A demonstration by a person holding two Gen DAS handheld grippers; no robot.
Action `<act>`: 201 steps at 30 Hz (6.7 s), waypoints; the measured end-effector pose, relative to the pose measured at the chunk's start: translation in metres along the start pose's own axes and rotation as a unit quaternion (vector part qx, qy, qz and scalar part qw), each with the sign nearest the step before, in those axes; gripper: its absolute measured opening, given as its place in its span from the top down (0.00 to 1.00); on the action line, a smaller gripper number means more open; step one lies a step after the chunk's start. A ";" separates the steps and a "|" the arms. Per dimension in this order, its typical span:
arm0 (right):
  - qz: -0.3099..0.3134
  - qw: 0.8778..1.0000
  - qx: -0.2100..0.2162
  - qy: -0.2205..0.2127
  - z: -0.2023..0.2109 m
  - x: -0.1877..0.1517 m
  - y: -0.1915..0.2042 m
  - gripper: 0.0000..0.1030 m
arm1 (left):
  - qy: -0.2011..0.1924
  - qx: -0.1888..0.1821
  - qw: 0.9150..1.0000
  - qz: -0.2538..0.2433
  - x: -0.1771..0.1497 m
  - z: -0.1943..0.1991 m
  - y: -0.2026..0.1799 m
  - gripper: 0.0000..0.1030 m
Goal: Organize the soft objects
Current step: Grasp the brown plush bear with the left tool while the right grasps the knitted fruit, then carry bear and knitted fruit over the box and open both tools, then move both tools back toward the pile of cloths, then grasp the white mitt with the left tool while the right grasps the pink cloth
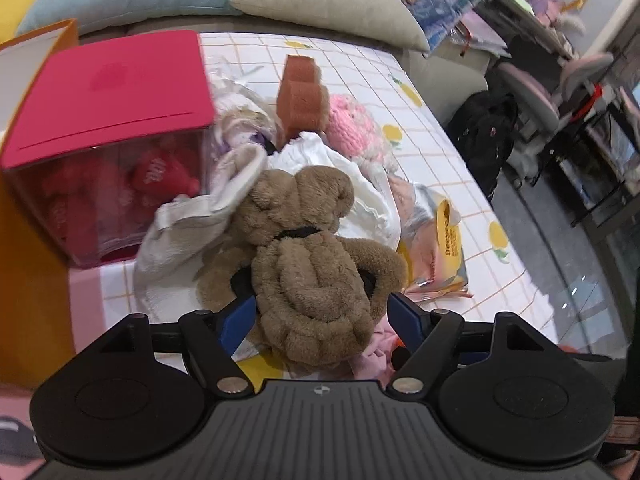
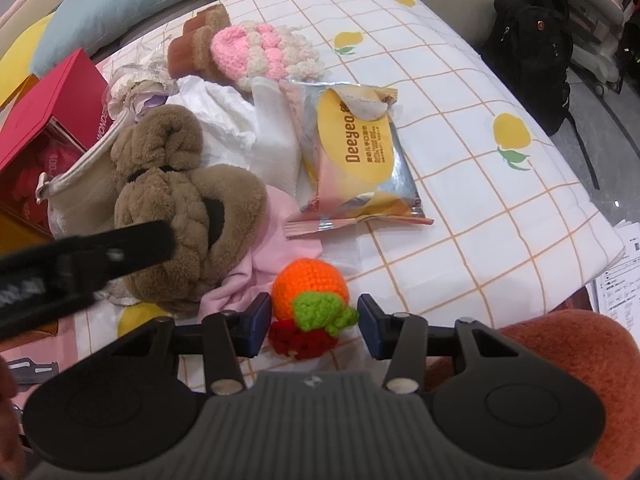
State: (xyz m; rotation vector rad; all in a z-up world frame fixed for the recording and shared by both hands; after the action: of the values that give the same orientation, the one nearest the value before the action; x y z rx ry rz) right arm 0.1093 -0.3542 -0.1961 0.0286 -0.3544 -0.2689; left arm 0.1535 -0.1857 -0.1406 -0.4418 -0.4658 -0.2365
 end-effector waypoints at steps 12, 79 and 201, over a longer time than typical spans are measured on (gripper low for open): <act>0.001 1.000 -0.004 -0.012 0.002 0.001 0.001 0.57 | 0.004 -0.002 1.000 -0.026 -0.005 -0.012 0.003 0.53; 0.432 0.895 0.105 -0.044 0.061 0.007 0.320 0.57 | 0.032 0.144 0.989 0.021 -0.006 0.145 0.209 0.62; 0.095 0.991 0.022 -0.090 -0.008 0.009 0.048 0.88 | -0.033 0.053 0.991 -0.115 -0.021 0.008 0.053 0.95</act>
State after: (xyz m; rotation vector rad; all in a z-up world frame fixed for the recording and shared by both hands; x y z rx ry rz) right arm 0.1326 -0.3108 -0.1967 0.0142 -0.5388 -0.0739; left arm 0.1488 -0.1335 -0.1634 -0.2929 -0.5922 -0.4179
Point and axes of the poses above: each gripper's, at about its wrist camera, not at the fingertips, and z roughly against the way its jaws point, y to its left, x to its top, the point moved 4 cm from there along -z, roughly the way its jaws point, and after that the axes turned 5 degrees about -x, right-handed, at the moved point
